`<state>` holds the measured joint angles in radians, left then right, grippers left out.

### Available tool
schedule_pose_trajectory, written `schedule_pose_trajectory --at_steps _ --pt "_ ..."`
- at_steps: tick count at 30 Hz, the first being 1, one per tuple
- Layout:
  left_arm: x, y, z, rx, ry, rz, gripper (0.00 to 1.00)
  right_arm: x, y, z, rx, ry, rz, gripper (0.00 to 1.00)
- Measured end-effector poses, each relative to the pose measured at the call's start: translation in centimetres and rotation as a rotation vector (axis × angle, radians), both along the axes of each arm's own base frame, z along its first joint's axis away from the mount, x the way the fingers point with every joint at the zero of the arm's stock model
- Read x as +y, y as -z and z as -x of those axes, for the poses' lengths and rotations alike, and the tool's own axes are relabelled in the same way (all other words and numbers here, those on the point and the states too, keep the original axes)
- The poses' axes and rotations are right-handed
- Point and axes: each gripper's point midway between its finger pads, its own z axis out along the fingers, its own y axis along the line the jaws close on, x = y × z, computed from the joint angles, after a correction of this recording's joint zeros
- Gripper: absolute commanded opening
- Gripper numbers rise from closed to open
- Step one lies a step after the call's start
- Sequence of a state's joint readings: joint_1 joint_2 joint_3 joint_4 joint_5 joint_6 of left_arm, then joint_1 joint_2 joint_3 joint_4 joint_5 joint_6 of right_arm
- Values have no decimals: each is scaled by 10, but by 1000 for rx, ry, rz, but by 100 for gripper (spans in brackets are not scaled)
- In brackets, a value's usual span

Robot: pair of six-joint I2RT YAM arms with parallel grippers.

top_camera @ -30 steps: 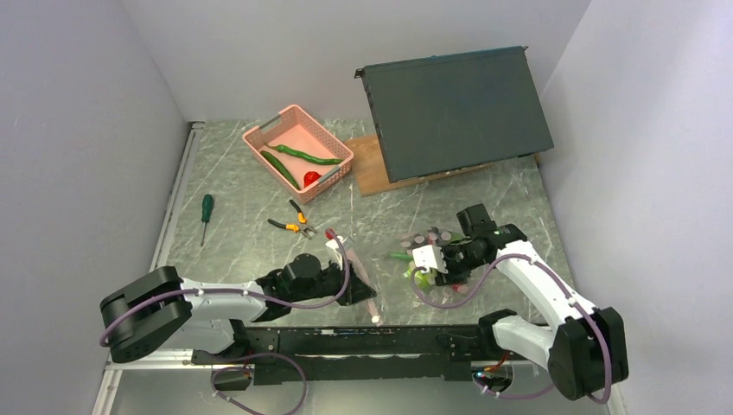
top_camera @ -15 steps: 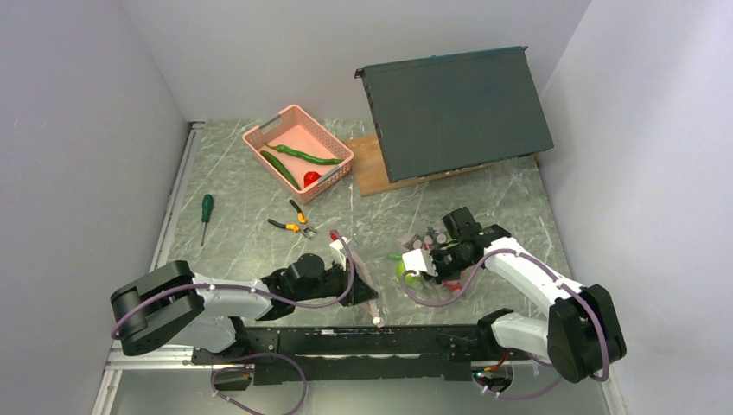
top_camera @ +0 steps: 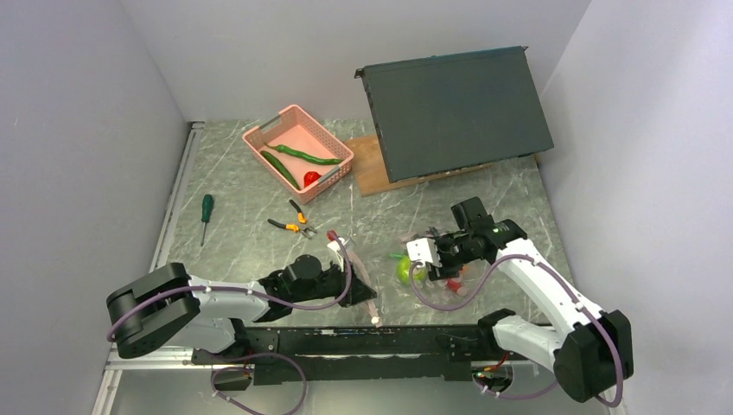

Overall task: Open the zip-top bag and remove the fake food
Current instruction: Pick up the fake fruit from the zipper food storage bag.

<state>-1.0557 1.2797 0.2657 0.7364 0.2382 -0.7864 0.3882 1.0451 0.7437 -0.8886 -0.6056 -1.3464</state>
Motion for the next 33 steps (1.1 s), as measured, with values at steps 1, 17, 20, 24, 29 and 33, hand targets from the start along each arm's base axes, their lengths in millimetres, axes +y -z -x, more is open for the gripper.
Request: schedule_pose_trajectory --at_steps 1,17,20,24,29,33 --pt "0 0 0 -4 1 -1 0 0 1 0 5 -1 1 56" --pt "-2 13 3 8 30 -36 0 8 46 -7 82 -50 66 9" --pt "-2 18 3 16 32 -49 0 13 55 -2 96 -73 78 2" --pt "-4 18 2 14 34 -51 0 20 61 2 113 -97 87 14" --pt "-5 17 2 10 37 -50 0 22 60 7 132 -96 79 39" --pt "-5 16 2 2 36 -51 0 18 46 7 120 -72 51 55"
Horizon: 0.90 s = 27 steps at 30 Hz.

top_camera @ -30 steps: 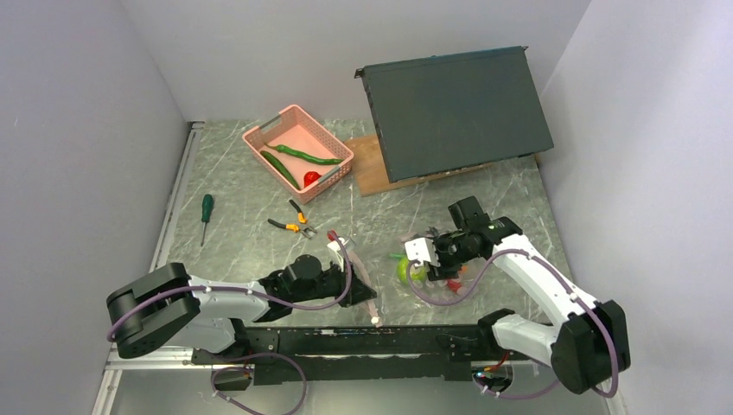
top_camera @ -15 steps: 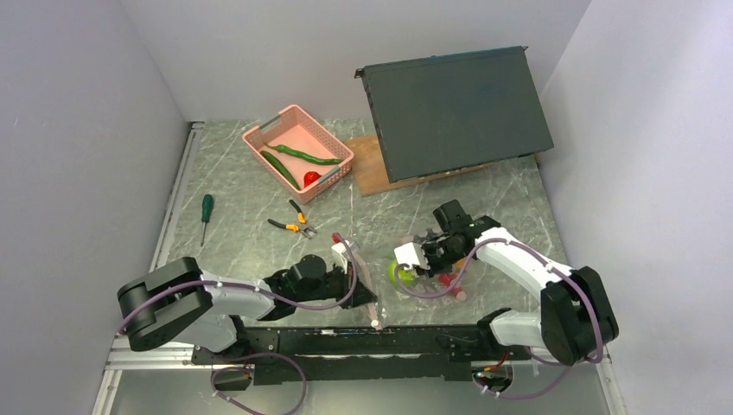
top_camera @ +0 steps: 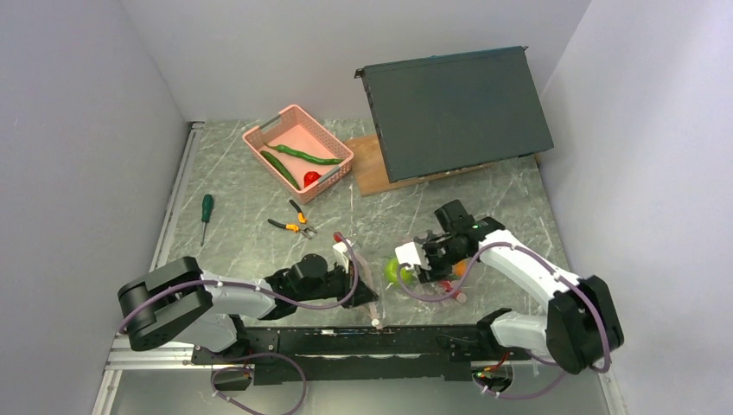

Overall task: Open the zip-top bag and remove the fake food
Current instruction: Pick up the fake fruit from the zipper food storage bag.

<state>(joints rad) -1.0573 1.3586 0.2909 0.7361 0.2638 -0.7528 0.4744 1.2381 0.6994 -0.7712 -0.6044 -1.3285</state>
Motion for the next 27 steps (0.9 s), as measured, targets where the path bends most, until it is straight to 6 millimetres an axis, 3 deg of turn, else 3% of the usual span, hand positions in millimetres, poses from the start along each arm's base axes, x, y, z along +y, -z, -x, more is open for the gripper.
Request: schedule_pose_trajectory --at_steps 5,11,16,23,27 --pt "0 -7 0 -19 3 17 0 -5 -27 -9 -72 44 -67 62" --pt "0 -11 -1 -37 7 26 0 0 -25 -6 -39 20 -61 59" --pt "-1 -13 -2 -51 12 25 0 10 -10 -6 24 -24 -19 43" --pt "-1 -13 -1 -52 17 22 0 23 -1 -3 47 -65 5 0" --pt "-3 -15 -2 -60 20 25 0 30 1 -4 47 -67 -3 0"
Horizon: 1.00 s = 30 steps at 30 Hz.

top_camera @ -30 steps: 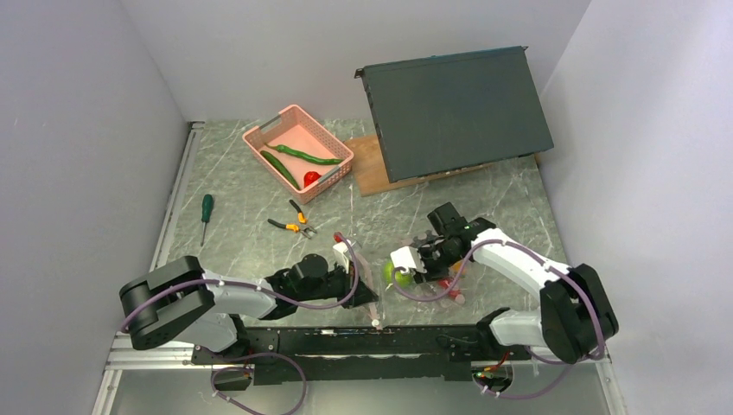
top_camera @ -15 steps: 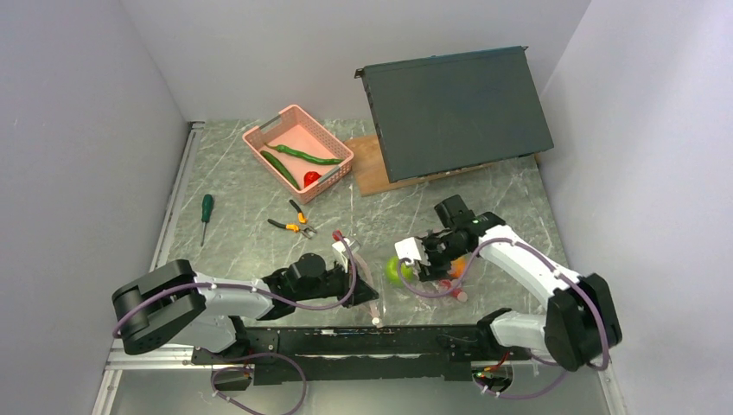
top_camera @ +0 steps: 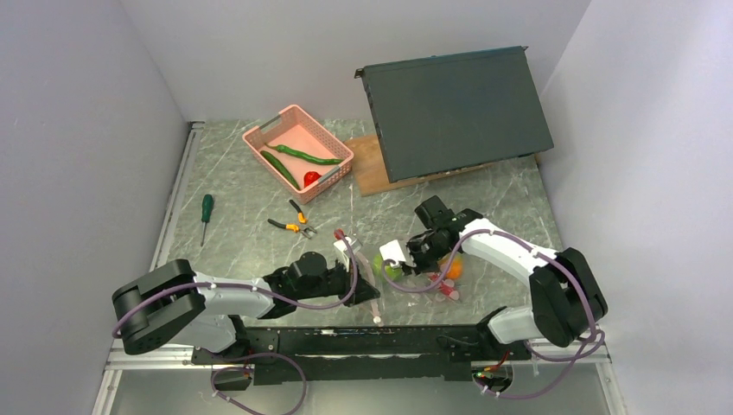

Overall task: Open the zip-top bag and remove the fake food
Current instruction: Pick up the fake fruit from the zipper food storage bag.

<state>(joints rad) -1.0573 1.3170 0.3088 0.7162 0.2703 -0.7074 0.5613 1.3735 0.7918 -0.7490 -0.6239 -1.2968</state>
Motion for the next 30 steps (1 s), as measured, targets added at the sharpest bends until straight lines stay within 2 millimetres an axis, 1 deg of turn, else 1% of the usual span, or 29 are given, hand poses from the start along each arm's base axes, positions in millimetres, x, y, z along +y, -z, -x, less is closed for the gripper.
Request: schedule_pose_trajectory --at_steps 1,3,7,9,11,13,15,16,17,19,21,23,27,28,30 --pt "0 -1 0 -2 0 1 0 2 0 0 2 2 -5 0" --pt "-1 -1 -1 -8 2 0 0 4 -1 0 4 3 -16 9" --pt "0 0 -1 -10 1 -6 0 3 -2 0 15 14 -20 37" --pt "1 0 -1 -11 -2 -10 0 -2 -7 0 27 35 -39 50" --pt "2 -5 -1 -19 -5 -2 0 -11 -18 -6 13 81 -68 61" --pt "3 -9 -2 -26 -11 6 0 -19 -35 -15 -34 128 -113 71" --pt "3 -11 -3 -30 -17 8 0 -23 -51 -18 -81 152 -150 82" --pt "3 -11 -3 -32 -18 7 0 -22 -58 -18 -93 150 -169 96" --pt "4 -10 -3 -36 -17 4 0 -20 -64 -17 -98 145 -181 99" --pt "5 -7 -3 -39 -15 -11 0 -14 -70 -18 -87 130 -191 100" --pt "7 -4 -3 -39 -14 -25 0 -6 -69 -21 -67 116 -179 100" --pt "9 -3 -3 -37 -18 -34 0 4 -60 -22 -36 98 -146 100" --pt "12 -3 -7 -45 -30 -45 0 14 -30 -20 25 85 -56 99" --pt "13 -3 -8 -46 -32 -46 0 15 -25 -21 32 87 -38 98" --pt "14 -2 -9 -46 -34 -51 0 16 -20 -23 29 97 -22 92"
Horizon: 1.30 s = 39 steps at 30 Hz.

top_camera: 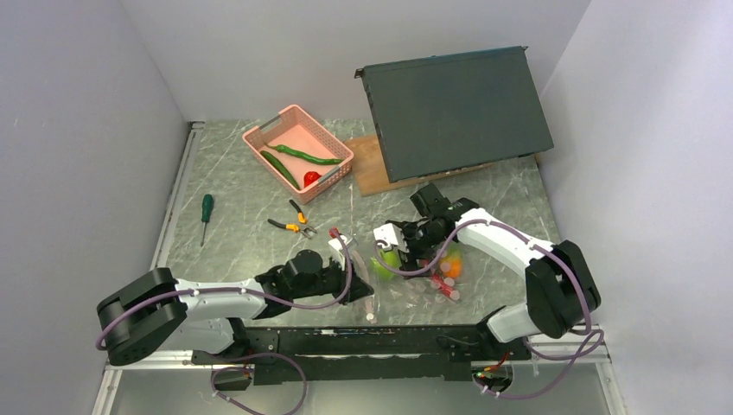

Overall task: Open the zip-top bag and remove the fake food
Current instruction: Pick up the fake fruit from the zipper food storage bag.

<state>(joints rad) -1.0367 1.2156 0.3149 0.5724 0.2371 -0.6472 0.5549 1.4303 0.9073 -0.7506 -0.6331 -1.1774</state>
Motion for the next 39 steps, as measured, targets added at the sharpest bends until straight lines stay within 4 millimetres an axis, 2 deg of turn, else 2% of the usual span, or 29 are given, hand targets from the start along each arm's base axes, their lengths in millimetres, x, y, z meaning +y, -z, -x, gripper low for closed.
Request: schedule_pose_trajectory --at_steps 4,9,13,16,17,22,24,27,31,36,39 --pt "1 1 0 1 -1 -2 0 4 1 -3 -11 16 -10 71" --pt "-3 -1 -2 0 0 0 0 12 10 -2 9 15 -7 53" --pt "-4 -2 -3 -1 -1 3 0 16 17 2 25 9 1 30" --pt "-4 -1 -3 -1 -1 3 1 17 21 4 37 6 7 19" --pt "-4 -2 -3 -2 -1 4 4 17 22 4 41 5 10 18" --pt "-1 -6 -6 -13 -16 8 58 16 24 6 49 4 16 16" --pt "3 -11 -7 -29 -32 13 70 16 25 6 50 4 17 16" --pt "13 -23 -9 -61 -61 26 77 16 25 6 50 4 17 16" --pt "28 -36 -11 -95 -109 31 78 16 25 6 50 4 17 16" --pt "53 -35 -12 -115 -176 -17 78 16 25 6 51 4 18 16" --pt "67 -26 -14 -128 -211 -70 79 16 25 7 52 4 19 16"
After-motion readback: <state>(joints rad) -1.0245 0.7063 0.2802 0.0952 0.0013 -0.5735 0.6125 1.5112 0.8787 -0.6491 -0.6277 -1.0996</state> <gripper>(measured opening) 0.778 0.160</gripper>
